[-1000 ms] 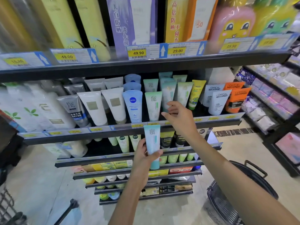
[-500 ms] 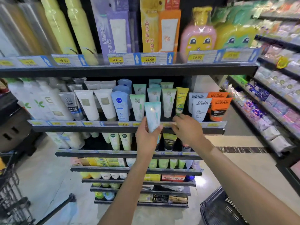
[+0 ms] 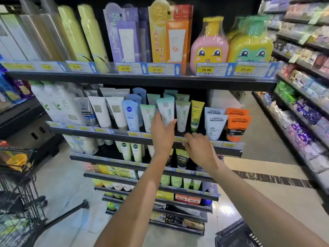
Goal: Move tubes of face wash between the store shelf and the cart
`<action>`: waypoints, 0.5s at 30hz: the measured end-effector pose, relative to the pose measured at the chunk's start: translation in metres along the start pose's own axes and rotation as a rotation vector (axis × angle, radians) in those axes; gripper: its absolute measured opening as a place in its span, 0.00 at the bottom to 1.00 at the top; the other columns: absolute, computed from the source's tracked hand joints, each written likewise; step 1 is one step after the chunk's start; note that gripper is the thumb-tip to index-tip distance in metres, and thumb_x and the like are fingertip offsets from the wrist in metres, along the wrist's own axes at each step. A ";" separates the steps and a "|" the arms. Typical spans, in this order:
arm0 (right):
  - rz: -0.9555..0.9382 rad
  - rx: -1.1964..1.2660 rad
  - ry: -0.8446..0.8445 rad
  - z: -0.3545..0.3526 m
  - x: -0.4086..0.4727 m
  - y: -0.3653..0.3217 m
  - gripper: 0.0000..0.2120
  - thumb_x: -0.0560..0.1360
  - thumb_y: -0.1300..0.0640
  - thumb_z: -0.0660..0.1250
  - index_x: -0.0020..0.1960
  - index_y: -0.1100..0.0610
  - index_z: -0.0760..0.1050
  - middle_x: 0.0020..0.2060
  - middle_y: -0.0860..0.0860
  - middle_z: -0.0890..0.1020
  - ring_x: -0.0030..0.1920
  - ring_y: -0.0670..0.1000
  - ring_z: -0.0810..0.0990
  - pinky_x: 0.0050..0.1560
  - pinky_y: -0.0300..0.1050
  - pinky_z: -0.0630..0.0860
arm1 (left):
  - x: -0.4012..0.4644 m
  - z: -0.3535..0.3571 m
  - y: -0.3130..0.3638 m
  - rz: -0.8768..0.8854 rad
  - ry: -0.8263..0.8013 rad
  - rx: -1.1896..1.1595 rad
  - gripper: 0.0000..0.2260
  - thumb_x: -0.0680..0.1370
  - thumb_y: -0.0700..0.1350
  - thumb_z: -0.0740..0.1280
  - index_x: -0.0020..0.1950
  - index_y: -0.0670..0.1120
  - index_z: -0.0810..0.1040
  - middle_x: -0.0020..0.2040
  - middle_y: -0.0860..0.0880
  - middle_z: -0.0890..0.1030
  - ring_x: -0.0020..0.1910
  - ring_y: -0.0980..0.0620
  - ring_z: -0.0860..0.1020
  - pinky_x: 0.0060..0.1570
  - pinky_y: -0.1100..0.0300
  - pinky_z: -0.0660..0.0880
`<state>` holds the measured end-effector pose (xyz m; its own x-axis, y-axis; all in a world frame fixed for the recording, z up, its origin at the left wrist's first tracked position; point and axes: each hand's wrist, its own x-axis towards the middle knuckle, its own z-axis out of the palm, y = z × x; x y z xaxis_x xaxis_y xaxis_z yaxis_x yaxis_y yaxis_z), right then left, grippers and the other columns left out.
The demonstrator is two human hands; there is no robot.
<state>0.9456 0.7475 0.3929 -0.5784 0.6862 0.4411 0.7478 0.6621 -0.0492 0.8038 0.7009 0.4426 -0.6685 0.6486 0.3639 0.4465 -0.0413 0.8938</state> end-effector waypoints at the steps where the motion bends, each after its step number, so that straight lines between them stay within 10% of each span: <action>1: -0.003 -0.001 -0.006 0.000 -0.001 0.000 0.10 0.77 0.52 0.71 0.56 0.56 0.79 0.40 0.53 0.81 0.40 0.59 0.80 0.40 0.52 0.72 | 0.001 0.001 0.001 -0.010 0.010 0.008 0.17 0.78 0.49 0.74 0.63 0.48 0.74 0.56 0.50 0.80 0.56 0.50 0.79 0.57 0.46 0.80; 15: 0.003 -0.076 -0.034 0.001 -0.002 -0.005 0.14 0.75 0.53 0.74 0.57 0.58 0.79 0.43 0.55 0.82 0.42 0.59 0.81 0.40 0.51 0.71 | 0.003 0.010 -0.013 0.010 0.010 0.284 0.19 0.77 0.51 0.75 0.62 0.45 0.73 0.54 0.47 0.83 0.52 0.45 0.82 0.49 0.46 0.81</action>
<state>0.9430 0.7432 0.3917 -0.5859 0.6989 0.4103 0.7715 0.6359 0.0186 0.8019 0.7112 0.4291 -0.6681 0.6418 0.3765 0.6014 0.1677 0.7812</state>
